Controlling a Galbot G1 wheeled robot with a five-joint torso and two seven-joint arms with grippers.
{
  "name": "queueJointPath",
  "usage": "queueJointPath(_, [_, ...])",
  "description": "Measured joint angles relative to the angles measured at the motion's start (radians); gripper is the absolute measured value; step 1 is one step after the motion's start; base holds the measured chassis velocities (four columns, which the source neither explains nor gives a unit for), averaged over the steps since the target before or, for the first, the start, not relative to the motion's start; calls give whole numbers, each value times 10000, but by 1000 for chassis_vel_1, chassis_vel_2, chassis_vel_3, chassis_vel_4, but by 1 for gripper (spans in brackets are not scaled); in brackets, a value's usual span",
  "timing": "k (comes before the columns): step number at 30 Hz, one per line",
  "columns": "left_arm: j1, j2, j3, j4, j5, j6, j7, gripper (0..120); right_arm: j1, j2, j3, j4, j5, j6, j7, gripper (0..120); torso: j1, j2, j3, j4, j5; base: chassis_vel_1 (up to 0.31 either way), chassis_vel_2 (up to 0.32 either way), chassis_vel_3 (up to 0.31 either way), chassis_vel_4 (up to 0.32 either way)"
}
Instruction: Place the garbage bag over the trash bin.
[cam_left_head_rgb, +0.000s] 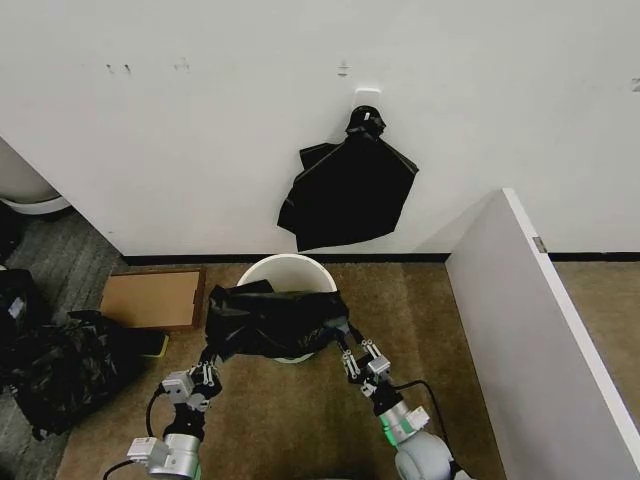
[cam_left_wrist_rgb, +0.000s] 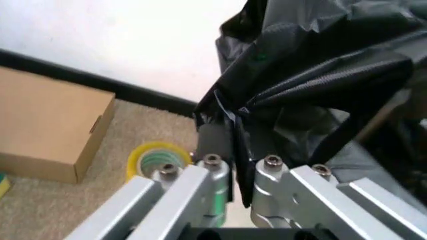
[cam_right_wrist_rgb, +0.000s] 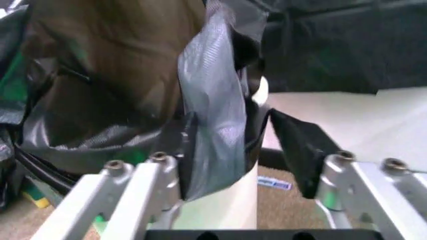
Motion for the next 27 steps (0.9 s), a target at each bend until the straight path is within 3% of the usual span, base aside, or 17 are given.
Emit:
queueJointPath(10, [88,145,-79,-492,166,-127,358,40,-390,-288,503,510,-437,195,-176,75,0,0,0,-1,0,0,0,0,0])
queueJointPath(16, [168,298,-295,-854,310,139,502,68,-707,-448,836,1056,-627,244,-178,99,0,0,0,1,0,0,0,0,0])
queueJointPath(21, [124,365,-467,-1151,-31,223,775,85,-860,-499,987,1363,-648,252,-182,100,0,0,0,-1,-1,0,0,0,0])
queueJointPath(23, [282,522,-739,-1414,-340,223,1621,94,-864,-496,1073,1447,-651,253,-182,100,0,0,0,0,0,0,0,0,0])
queueJointPath(27, [590,861,-1261,-1624,-313,434,2681,100,-821,-474,1129,1569,-648,233,-168,100,0,0,0,0,0,0,0,0,0])
